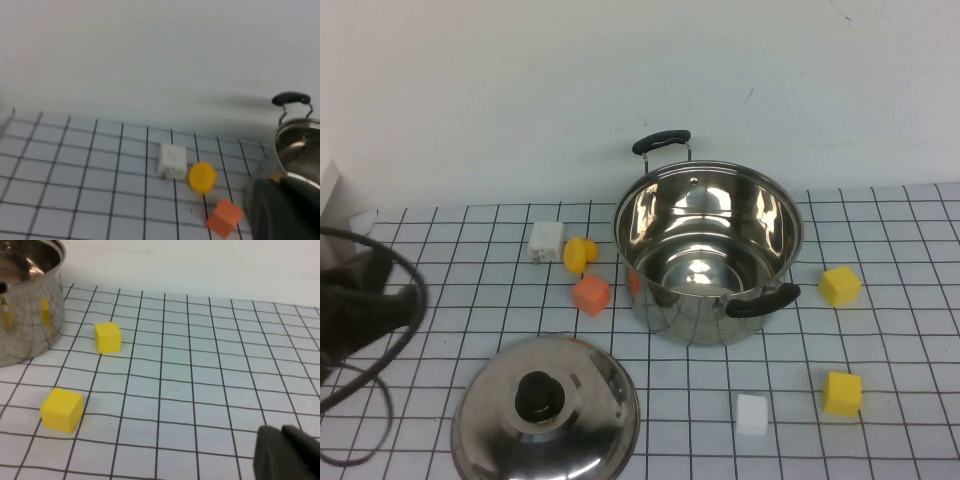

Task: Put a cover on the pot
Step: Pick up the pot lid

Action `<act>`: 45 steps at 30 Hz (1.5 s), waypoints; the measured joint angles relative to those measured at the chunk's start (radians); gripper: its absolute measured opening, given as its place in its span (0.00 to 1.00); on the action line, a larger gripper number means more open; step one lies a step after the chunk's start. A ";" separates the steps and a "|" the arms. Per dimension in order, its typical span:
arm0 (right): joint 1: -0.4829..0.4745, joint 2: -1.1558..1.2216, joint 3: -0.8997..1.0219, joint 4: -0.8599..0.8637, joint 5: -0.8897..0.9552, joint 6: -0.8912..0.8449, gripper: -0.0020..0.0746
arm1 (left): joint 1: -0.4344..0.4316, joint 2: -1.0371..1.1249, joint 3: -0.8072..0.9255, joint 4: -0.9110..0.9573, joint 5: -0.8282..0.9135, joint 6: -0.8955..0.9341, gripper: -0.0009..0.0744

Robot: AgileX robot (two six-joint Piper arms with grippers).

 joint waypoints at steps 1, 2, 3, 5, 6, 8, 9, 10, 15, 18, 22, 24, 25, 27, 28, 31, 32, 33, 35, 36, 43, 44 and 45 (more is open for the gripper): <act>0.000 0.000 0.000 0.000 0.000 0.000 0.04 | -0.009 0.035 0.000 0.014 -0.018 -0.019 0.01; 0.000 0.000 0.000 0.000 0.000 0.000 0.04 | -0.020 0.068 0.003 0.031 -0.050 -0.029 0.01; 0.000 0.000 0.000 0.000 0.000 0.000 0.04 | -0.031 0.099 0.008 0.047 -0.082 -0.031 0.01; 0.000 0.000 0.000 0.000 0.000 0.000 0.04 | -0.062 0.164 0.028 0.094 -0.166 -0.025 0.02; 0.000 0.000 0.000 0.000 0.000 0.000 0.04 | -0.079 0.191 0.039 0.115 -0.211 -0.016 0.04; 0.000 0.000 0.000 0.000 0.000 0.000 0.04 | -0.114 0.263 0.062 0.141 -0.306 0.043 0.12; 0.000 0.000 0.000 0.000 0.000 0.000 0.04 | -0.128 0.292 0.071 0.145 -0.346 0.075 0.17; 0.000 0.000 0.000 0.000 0.000 0.000 0.04 | -0.143 0.329 0.080 0.152 -0.397 0.115 0.25; 0.000 0.000 0.000 0.000 0.000 0.000 0.04 | -0.184 0.503 0.095 0.143 -0.606 0.226 0.72; 0.000 0.000 0.000 0.000 0.000 0.000 0.04 | -0.185 0.608 0.096 0.107 -0.672 0.240 0.86; 0.000 0.000 0.000 0.000 0.000 0.000 0.04 | -0.185 0.757 0.096 0.072 -0.776 0.241 0.90; 0.000 0.000 0.000 0.000 0.000 0.000 0.04 | -0.185 0.829 0.096 0.072 -0.820 0.240 0.90; 0.000 0.000 0.000 0.000 0.000 0.000 0.04 | -0.185 0.863 0.096 0.072 -0.833 0.235 0.90; 0.000 0.000 0.000 0.000 0.000 0.000 0.04 | -0.185 0.921 0.096 0.070 -0.847 0.234 0.90; 0.000 0.000 0.000 0.000 0.000 0.000 0.04 | -0.185 0.951 0.096 0.065 -0.849 0.233 0.90; 0.000 0.000 0.000 0.000 0.000 0.000 0.04 | -0.185 1.018 0.096 0.057 -0.851 0.218 0.89; 0.000 0.000 0.000 0.000 0.000 0.000 0.04 | -0.185 1.036 0.096 0.055 -0.851 0.215 0.88; 0.000 0.000 0.000 0.000 0.000 0.000 0.04 | -0.185 1.048 0.094 0.055 -0.868 0.215 0.87; 0.000 0.000 0.000 0.000 0.000 0.000 0.04 | -0.185 1.062 0.087 0.053 -0.886 0.212 0.82; 0.000 0.000 0.000 0.000 0.000 0.000 0.04 | -0.185 1.064 0.087 0.049 -0.892 0.212 0.79; 0.000 0.000 0.000 0.000 0.000 0.000 0.04 | -0.186 1.070 0.087 0.015 -0.903 0.193 0.55; 0.000 0.000 0.000 0.000 0.000 0.000 0.04 | -0.186 1.070 0.087 0.014 -0.903 0.193 0.55; 0.000 0.000 0.000 0.000 0.000 0.000 0.04 | -0.186 1.070 0.087 0.013 -0.903 0.193 0.55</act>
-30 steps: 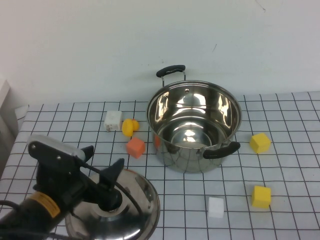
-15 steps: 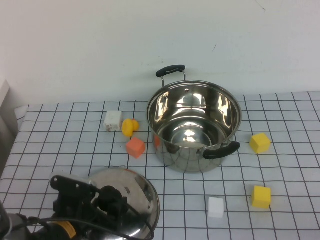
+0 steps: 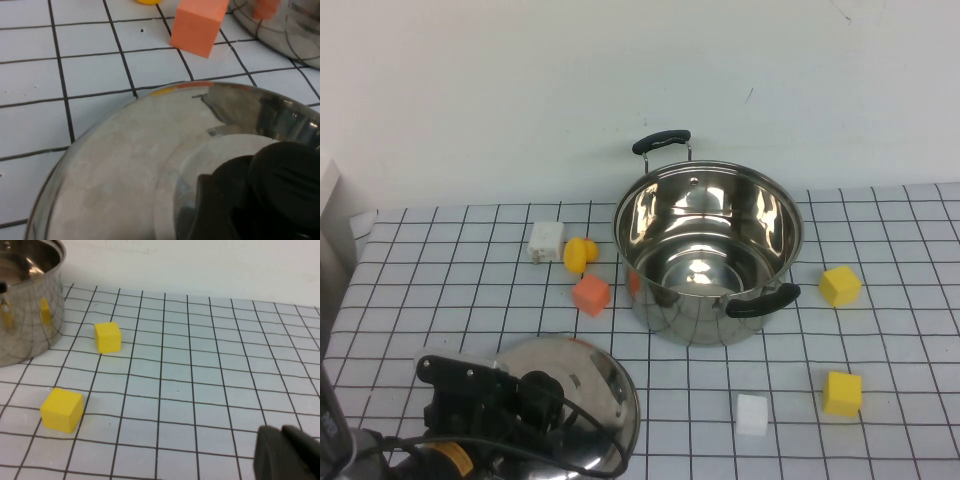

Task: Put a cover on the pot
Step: Pick up the pot lid

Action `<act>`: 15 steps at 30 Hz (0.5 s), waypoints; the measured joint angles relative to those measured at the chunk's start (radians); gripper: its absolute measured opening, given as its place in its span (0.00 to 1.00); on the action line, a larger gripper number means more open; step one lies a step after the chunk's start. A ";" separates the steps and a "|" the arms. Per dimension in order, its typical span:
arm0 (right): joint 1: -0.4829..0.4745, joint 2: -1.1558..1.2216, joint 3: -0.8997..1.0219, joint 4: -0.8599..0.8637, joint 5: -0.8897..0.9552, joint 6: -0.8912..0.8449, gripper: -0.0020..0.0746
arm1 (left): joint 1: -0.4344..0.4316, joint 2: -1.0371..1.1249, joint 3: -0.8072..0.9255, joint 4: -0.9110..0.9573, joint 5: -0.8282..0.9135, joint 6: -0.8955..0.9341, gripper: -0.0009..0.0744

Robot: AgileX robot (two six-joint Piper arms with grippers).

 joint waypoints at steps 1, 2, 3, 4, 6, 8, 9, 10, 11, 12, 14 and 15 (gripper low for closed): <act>0.000 0.000 0.000 0.000 0.000 0.000 0.04 | 0.000 0.000 0.000 0.002 0.000 0.000 0.55; 0.000 0.000 0.000 0.000 0.000 0.000 0.04 | 0.000 0.000 0.000 0.004 0.000 0.000 0.55; 0.000 0.000 0.000 0.000 0.000 0.000 0.04 | 0.000 -0.003 0.002 0.004 0.000 0.000 0.55; 0.000 0.000 0.000 0.000 0.000 0.000 0.04 | 0.000 -0.008 0.006 0.004 0.000 0.000 0.55; 0.000 0.000 0.000 0.000 0.000 0.000 0.04 | 0.000 -0.031 0.021 -0.008 0.005 -0.002 0.52; 0.000 0.000 0.000 0.000 0.000 0.000 0.04 | -0.001 -0.065 0.043 -0.040 0.028 -0.005 0.47; 0.000 0.000 0.000 0.000 0.000 0.000 0.04 | -0.001 -0.086 0.053 -0.068 0.042 -0.005 0.45; 0.000 0.000 0.000 0.000 0.000 0.000 0.04 | -0.001 -0.110 0.065 -0.096 0.051 -0.005 0.45; 0.000 0.000 0.000 0.000 0.000 0.000 0.04 | -0.001 -0.138 0.074 -0.122 0.057 -0.005 0.45; 0.000 0.000 0.000 0.000 0.000 0.000 0.04 | -0.001 -0.163 0.083 -0.141 0.061 -0.005 0.45; 0.000 0.000 0.000 0.000 0.000 0.000 0.04 | -0.001 -0.229 0.091 -0.165 0.062 -0.005 0.45; 0.000 0.000 0.000 0.000 0.000 0.000 0.04 | -0.001 -0.257 0.092 -0.166 0.062 -0.005 0.45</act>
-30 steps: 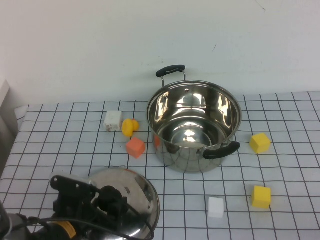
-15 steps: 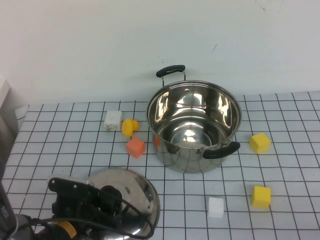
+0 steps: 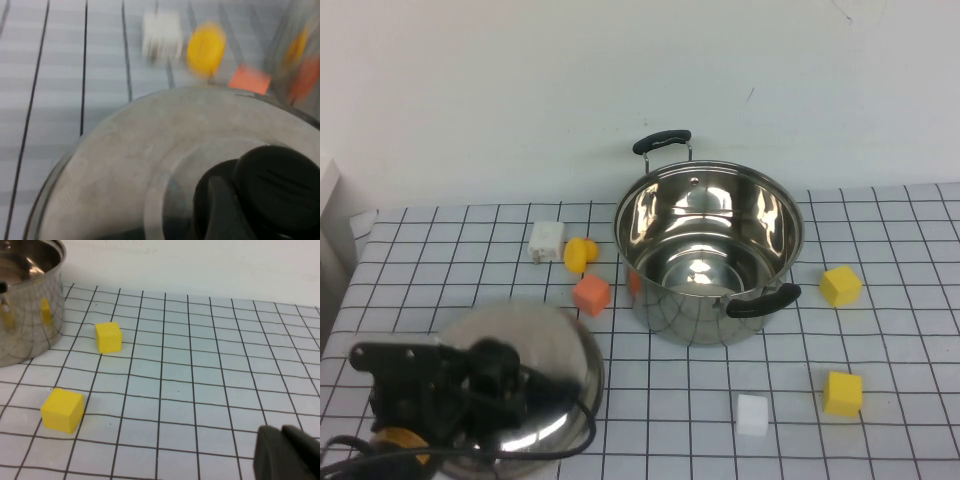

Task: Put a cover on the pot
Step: Pick up the pot lid, then place the pot lid on the pot

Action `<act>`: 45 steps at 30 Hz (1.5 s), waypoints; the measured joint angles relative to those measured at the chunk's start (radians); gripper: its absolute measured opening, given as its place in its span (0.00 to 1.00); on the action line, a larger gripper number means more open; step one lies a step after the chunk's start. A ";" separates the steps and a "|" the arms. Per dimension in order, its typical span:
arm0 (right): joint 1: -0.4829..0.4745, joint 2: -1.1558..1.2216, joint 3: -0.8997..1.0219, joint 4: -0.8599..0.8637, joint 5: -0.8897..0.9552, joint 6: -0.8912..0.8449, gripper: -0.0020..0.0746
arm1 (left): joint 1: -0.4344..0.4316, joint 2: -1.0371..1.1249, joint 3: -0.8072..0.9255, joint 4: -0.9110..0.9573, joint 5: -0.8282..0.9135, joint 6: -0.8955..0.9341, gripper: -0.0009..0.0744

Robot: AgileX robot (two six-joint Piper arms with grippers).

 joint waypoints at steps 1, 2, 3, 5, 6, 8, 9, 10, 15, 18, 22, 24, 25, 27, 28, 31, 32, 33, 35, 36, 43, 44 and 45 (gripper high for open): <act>0.000 0.000 0.000 0.000 0.000 0.000 0.04 | 0.000 -0.035 0.000 0.000 0.000 0.002 0.45; 0.000 0.000 0.000 0.000 0.000 0.000 0.04 | 0.000 -0.070 0.000 0.002 0.000 0.004 0.45; 0.000 0.000 0.000 0.000 0.000 0.000 0.04 | 0.000 -0.105 0.000 0.004 0.000 0.009 0.45; 0.000 0.000 0.000 0.000 0.000 0.000 0.04 | 0.000 -0.175 -0.002 0.003 0.000 0.020 0.45; 0.000 0.000 0.000 0.000 0.000 0.000 0.04 | 0.000 -0.202 -0.007 0.001 0.002 0.021 0.45; 0.000 0.000 0.000 0.000 0.000 0.000 0.04 | 0.000 -0.269 -0.030 -0.010 0.011 0.024 0.45; 0.000 0.000 0.000 0.000 0.000 0.000 0.04 | 0.000 -0.295 -0.045 -0.012 0.025 0.024 0.45; 0.000 0.000 0.000 0.000 0.000 0.000 0.04 | 0.000 -0.327 -0.069 -0.014 0.058 0.024 0.45; 0.000 0.000 0.000 0.000 0.000 0.000 0.04 | 0.000 -0.426 -0.264 0.104 0.422 -0.002 0.45; 0.000 0.000 0.000 0.000 0.000 0.000 0.04 | -0.008 -0.428 -0.405 0.241 0.630 -0.112 0.45; 0.000 0.000 0.000 0.000 0.000 0.000 0.04 | -0.030 -0.373 -0.564 0.439 0.749 -0.289 0.45; 0.000 0.000 0.000 0.000 0.000 0.000 0.04 | -0.049 -0.320 -0.631 0.541 0.764 -0.352 0.45; 0.000 0.000 0.000 0.000 0.000 0.000 0.04 | -0.059 -0.289 -0.666 0.587 0.766 -0.388 0.45; 0.000 0.000 0.000 0.000 0.000 0.000 0.04 | -0.080 -0.229 -0.737 0.659 0.774 -0.448 0.45; 0.000 0.000 0.000 0.000 0.000 0.000 0.04 | -0.090 -0.196 -0.772 0.691 0.781 -0.475 0.45; 0.000 0.000 0.000 0.000 0.000 0.000 0.04 | -0.118 -0.106 -0.870 0.768 0.818 -0.532 0.45; 0.000 0.000 0.000 0.000 0.000 0.000 0.04 | -0.124 -0.078 -0.903 0.787 0.830 -0.547 0.45; 0.000 0.000 0.000 0.000 0.000 0.000 0.04 | -0.130 -0.051 -0.929 0.800 0.840 -0.558 0.45; 0.000 0.000 0.000 0.000 0.000 0.000 0.04 | -0.136 -0.004 -0.986 0.834 0.854 -0.584 0.45; 0.000 0.000 0.000 0.000 0.000 0.000 0.04 | -0.136 0.014 -1.011 0.852 0.856 -0.595 0.45; 0.000 0.000 0.000 0.000 0.000 0.000 0.04 | -0.141 0.141 -1.130 0.964 0.856 -0.752 0.45; 0.000 0.000 0.000 0.000 0.000 0.000 0.04 | -0.145 0.157 -1.143 0.991 0.856 -0.773 0.45; 0.000 0.000 0.000 0.000 0.000 0.000 0.04 | -0.150 0.173 -1.155 1.017 0.854 -0.787 0.45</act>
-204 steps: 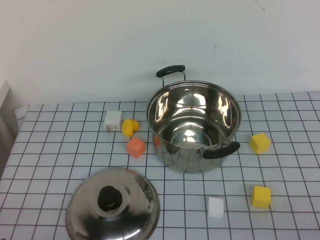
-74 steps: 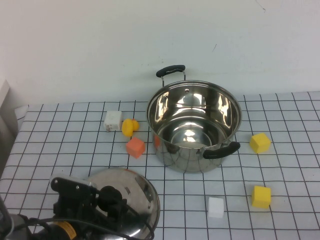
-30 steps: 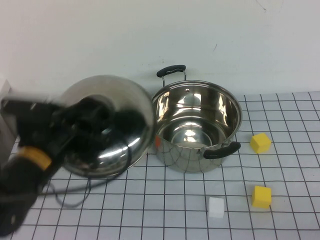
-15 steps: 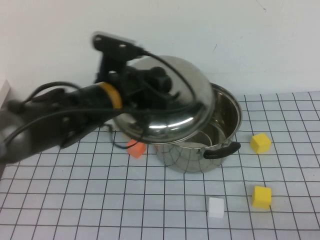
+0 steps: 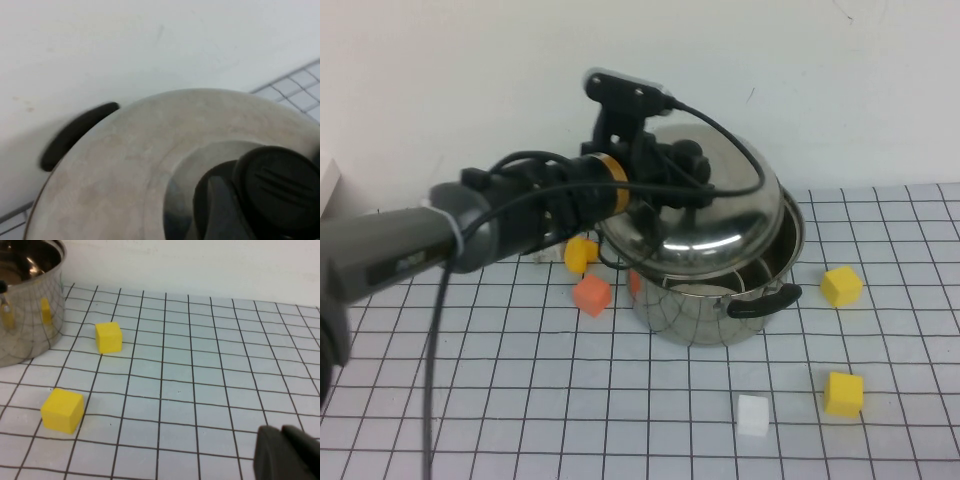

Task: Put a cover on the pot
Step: Place the pot lid on the pot

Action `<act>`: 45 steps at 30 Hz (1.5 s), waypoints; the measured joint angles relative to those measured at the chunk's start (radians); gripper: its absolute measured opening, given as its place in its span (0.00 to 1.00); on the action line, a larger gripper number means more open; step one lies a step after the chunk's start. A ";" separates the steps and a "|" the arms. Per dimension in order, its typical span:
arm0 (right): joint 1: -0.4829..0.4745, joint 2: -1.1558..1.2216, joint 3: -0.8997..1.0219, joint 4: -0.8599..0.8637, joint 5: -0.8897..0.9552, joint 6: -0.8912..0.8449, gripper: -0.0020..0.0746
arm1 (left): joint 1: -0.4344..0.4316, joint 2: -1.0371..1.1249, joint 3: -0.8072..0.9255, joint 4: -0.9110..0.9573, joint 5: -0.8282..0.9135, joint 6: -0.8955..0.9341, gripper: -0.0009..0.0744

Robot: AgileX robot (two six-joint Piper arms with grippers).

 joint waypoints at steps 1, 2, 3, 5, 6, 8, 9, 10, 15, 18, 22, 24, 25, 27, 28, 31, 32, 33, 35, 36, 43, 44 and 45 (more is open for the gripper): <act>0.000 0.000 0.000 0.000 0.000 0.000 0.04 | -0.009 0.015 -0.012 0.024 -0.002 -0.012 0.45; 0.000 0.000 0.000 0.000 0.000 0.000 0.04 | -0.018 0.030 -0.023 0.047 -0.002 -0.022 0.45; 0.000 0.000 0.000 0.000 0.000 0.000 0.04 | -0.025 0.041 -0.031 0.065 -0.002 -0.025 0.45; 0.000 0.000 0.000 0.000 0.000 0.000 0.04 | -0.045 0.064 -0.048 0.097 0.002 -0.030 0.45; 0.000 0.000 0.000 0.000 0.000 0.000 0.04 | -0.050 0.071 -0.054 0.104 0.005 -0.031 0.45; 0.000 0.000 0.000 0.000 0.000 0.000 0.04 | -0.064 0.081 -0.063 0.112 0.016 -0.033 0.45; 0.000 0.000 0.000 0.000 0.000 0.000 0.04 | -0.065 0.084 -0.063 0.114 0.019 -0.033 0.45; 0.000 0.000 0.000 0.000 0.000 0.000 0.04 | -0.065 0.087 -0.065 0.114 0.023 -0.033 0.45; 0.000 0.000 0.000 0.000 0.000 0.000 0.04 | -0.065 0.093 -0.072 0.120 0.030 -0.033 0.45; 0.000 0.000 0.000 0.000 0.000 0.000 0.04 | -0.066 0.093 -0.074 0.121 0.034 -0.035 0.45; 0.000 0.000 0.000 0.000 0.000 0.000 0.04 | -0.066 0.093 -0.074 0.121 0.042 -0.040 0.46; 0.000 0.000 0.000 0.000 0.000 0.000 0.04 | -0.066 0.093 -0.074 0.121 0.041 -0.043 0.46; 0.000 0.000 0.000 0.000 0.000 0.000 0.04 | -0.067 0.093 -0.074 0.121 0.041 -0.044 0.46; 0.000 0.000 0.000 0.000 0.000 0.000 0.04 | -0.067 0.093 -0.074 0.121 0.043 -0.044 0.46; 0.000 0.000 0.000 0.000 0.000 0.000 0.04 | -0.067 0.093 -0.074 0.121 0.044 -0.046 0.46; 0.000 0.000 0.000 0.000 0.000 0.000 0.04 | -0.067 0.093 -0.074 0.121 0.053 -0.046 0.46; 0.000 0.000 0.000 0.000 0.000 0.000 0.04 | -0.067 0.093 -0.074 0.121 0.057 -0.048 0.46; 0.000 0.000 0.000 0.000 0.000 0.000 0.04 | -0.068 0.093 -0.074 0.121 0.065 -0.053 0.46; 0.000 0.000 0.000 0.000 0.000 0.000 0.04 | -0.070 0.093 -0.074 0.119 0.086 -0.082 0.46; 0.000 0.000 0.000 0.000 0.000 0.000 0.04 | -0.070 0.093 -0.074 0.116 0.095 -0.103 0.46; 0.000 0.000 0.000 0.000 0.000 0.000 0.04 | -0.070 0.096 -0.080 0.119 0.144 -0.138 0.46; 0.000 0.000 0.000 0.000 0.000 0.000 0.04 | -0.070 0.098 -0.081 0.121 0.144 -0.138 0.46; 0.000 0.000 0.000 0.000 0.000 0.000 0.04 | -0.070 0.099 -0.081 0.121 0.140 -0.138 0.46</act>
